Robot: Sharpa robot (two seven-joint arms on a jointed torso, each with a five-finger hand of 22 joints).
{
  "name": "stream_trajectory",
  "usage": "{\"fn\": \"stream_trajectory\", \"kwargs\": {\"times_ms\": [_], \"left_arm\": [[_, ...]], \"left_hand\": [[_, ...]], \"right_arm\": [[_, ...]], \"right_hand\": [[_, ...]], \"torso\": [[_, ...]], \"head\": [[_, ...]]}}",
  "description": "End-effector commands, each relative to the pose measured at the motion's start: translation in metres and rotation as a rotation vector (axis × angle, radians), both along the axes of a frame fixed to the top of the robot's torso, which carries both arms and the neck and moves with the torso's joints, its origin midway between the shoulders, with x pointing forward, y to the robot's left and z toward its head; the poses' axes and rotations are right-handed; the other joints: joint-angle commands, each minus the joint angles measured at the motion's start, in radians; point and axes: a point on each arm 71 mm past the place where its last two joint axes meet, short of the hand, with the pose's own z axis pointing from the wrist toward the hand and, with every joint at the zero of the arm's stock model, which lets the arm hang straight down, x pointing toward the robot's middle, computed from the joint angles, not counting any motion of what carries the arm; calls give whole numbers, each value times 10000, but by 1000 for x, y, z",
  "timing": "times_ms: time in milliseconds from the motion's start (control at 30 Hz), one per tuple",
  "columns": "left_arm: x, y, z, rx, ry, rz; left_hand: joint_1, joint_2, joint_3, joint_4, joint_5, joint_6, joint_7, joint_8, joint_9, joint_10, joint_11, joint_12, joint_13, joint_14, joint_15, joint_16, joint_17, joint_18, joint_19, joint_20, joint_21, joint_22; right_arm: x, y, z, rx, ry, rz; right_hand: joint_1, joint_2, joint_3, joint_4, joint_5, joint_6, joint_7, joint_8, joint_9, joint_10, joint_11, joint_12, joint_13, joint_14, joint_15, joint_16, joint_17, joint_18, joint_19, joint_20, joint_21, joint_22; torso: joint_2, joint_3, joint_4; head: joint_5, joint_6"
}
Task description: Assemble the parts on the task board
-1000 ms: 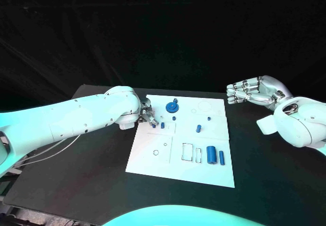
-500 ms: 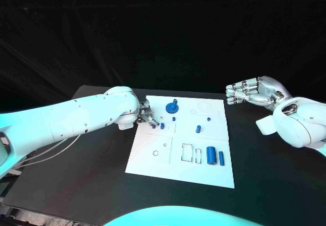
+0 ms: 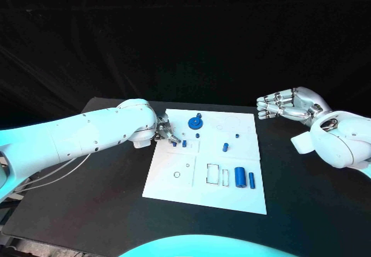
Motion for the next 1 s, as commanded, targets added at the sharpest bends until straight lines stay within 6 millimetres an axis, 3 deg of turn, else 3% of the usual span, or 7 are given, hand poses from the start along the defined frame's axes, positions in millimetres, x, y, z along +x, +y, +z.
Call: {"fn": "stream_trajectory", "kwargs": {"times_ms": [33, 633, 800, 833, 867, 900, 1000], "left_arm": [[2, 0, 2, -721, -377, 510], [9, 6, 12, -2545, -1835, 1547], [10, -3, 22, -3750, -2893, 636], [10, -7, 25, -4031, -3209, 300], [10, -10, 28, -4259, -3561, -53], [9, -14, 31, -4422, -3942, -455], [6, -27, 39, -4486, -5129, -1809]], "left_hand": [[-218, 76, -268, 29, -25, -9, 62, -79, 9, -84, 18, -50, -49, 3, -36, 11, 6, -131, -28, 6, -49, 130], [-509, 478, -1088, -5, 24, -223, 164, -328, -1, -604, 112, -850, -1025, -5, 32, -14, -22, 4, -343, 38, -430, -475], [1191, 504, -859, -363, 42, -1040, 537, -725, -167, -1785, 428, -2022, -2141, -581, 286, -1001, -1044, 434, -1545, 165, -1815, -2575], [1744, 561, -655, -524, 30, -1288, 700, -833, -254, -2187, 539, -2252, -2269, 30, 394, 1010, 1194, 655, -2243, 215, -2608, -3644], [2305, 561, -413, -773, 84, -1460, 746, -937, -341, -2568, 616, -2491, -2394, -31, 426, 1221, 1387, 882, -3067, 285, -3539, -4911], [2724, 539, -190, -952, 109, -1601, 885, -1068, -463, -2925, 722, -2750, -2540, -477, 519, 628, 683, 1061, -3858, 360, -4434, -6019], [3475, 263, 405, -1244, 48, -1728, 1232, -1568, -1057, -3700, 1185, -3643, -3216, -2392, 891, -1389, -1416, 1067, -4631, 687, -5579, -6748]], "right_arm": [[-1, 2, 0, -94, -96, 200], [0, 1, -1, -141, -112, 184], [0, 1, -1, -200, -149, 202], [0, 1, -1, -217, -162, 207], [0, 1, -1, -230, -174, 209], [0, 1, -1, -242, -188, 209], [-1, 1, -1, -285, -229, 217]], "right_hand": [[-93, -26, -83, -3, 70, 38, 10, 21, 10, -68, 17, 71, -11, -11, -20, -12, -15, 149, -68, -23, -20, -19], [-92, -19, -86, -4, 75, 36, 14, 20, 10, -74, 20, 77, -11, -14, -18, -11, -18, 149, -78, -20, -23, -26], [-80, -5, -81, -11, 85, 38, 14, 21, 11, -77, 20, 84, -10, -14, -17, -8, -21, 150, -85, -18, -24, -32], [-80, -5, -81, -11, 85, 38, 14, 21, 11, -77, 20, 84, -10, -14, -17, -8, -21, 150, -85, -18, -24, -32], [-73, -1, -78, -15, 89, 39, 13, 21, 11, -79, 19, 87, -10, -13, -17, -7, -22, 150, -87, -17, -24, -35], [-62, 6, -75, -22, 97, 40, 12, 22, 12, -81, 18, 92, -10, -13, -17, -6, -24, 151, -91, -16, -24, -38], [-30, 20, -64, -44, 111, 41, 6, 22, 13, -89, 14, 104, -10, -11, -17, -3, -29, 153, -97, -14, -22, -46]], "torso": [[-1, 3, 10], [0, 2, 2], [2, 6, -6], [5, 9, -2], [5, 7, 4], [6, 5, 11], [5, -7, 31]], "head": [[-10, -3], [-45, 19], [-88, 45], [-115, 53], [-142, 76], [-169, 109], [-215, 137]]}}
